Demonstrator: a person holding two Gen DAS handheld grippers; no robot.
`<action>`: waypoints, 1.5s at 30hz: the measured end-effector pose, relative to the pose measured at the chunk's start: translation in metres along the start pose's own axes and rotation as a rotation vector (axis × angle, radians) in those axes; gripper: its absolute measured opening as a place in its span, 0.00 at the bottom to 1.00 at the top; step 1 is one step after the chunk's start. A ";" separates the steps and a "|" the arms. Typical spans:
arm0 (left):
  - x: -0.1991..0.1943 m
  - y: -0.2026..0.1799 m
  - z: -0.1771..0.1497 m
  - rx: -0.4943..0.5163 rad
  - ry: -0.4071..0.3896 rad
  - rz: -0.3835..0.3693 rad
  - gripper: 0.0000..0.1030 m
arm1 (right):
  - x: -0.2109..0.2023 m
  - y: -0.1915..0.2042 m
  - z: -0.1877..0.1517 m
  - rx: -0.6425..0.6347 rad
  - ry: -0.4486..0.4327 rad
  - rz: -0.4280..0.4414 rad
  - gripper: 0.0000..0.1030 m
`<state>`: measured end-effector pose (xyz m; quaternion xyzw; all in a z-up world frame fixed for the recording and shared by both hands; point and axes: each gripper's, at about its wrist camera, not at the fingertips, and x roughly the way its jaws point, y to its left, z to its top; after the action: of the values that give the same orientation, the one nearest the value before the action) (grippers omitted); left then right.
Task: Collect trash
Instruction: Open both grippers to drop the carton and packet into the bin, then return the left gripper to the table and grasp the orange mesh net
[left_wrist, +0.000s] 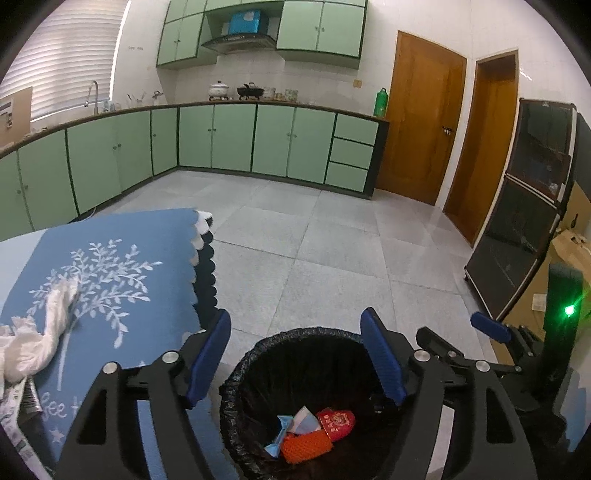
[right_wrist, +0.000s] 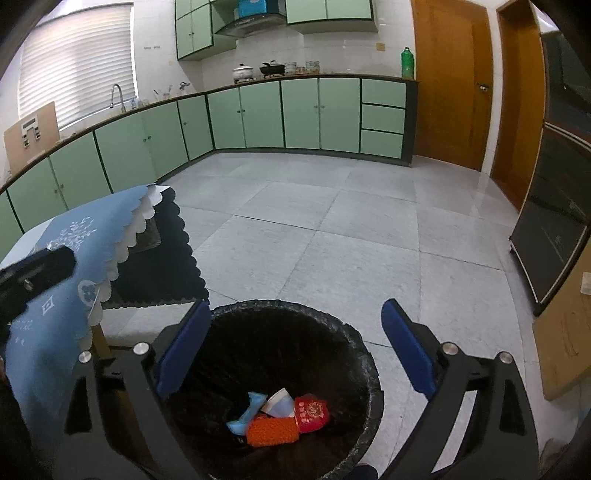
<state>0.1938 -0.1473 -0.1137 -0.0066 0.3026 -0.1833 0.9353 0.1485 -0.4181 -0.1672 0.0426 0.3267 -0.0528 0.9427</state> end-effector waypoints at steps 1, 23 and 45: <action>-0.004 0.002 0.001 -0.004 -0.006 0.003 0.71 | -0.002 0.001 0.000 0.003 -0.001 0.002 0.90; -0.159 0.118 -0.021 -0.089 -0.118 0.276 0.72 | -0.089 0.142 0.020 -0.097 -0.113 0.244 0.90; -0.192 0.200 -0.101 -0.243 -0.019 0.417 0.72 | -0.111 0.246 -0.013 -0.210 -0.096 0.386 0.90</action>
<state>0.0599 0.1160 -0.1127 -0.0581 0.3084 0.0515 0.9481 0.0856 -0.1651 -0.0970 0.0032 0.2711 0.1611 0.9490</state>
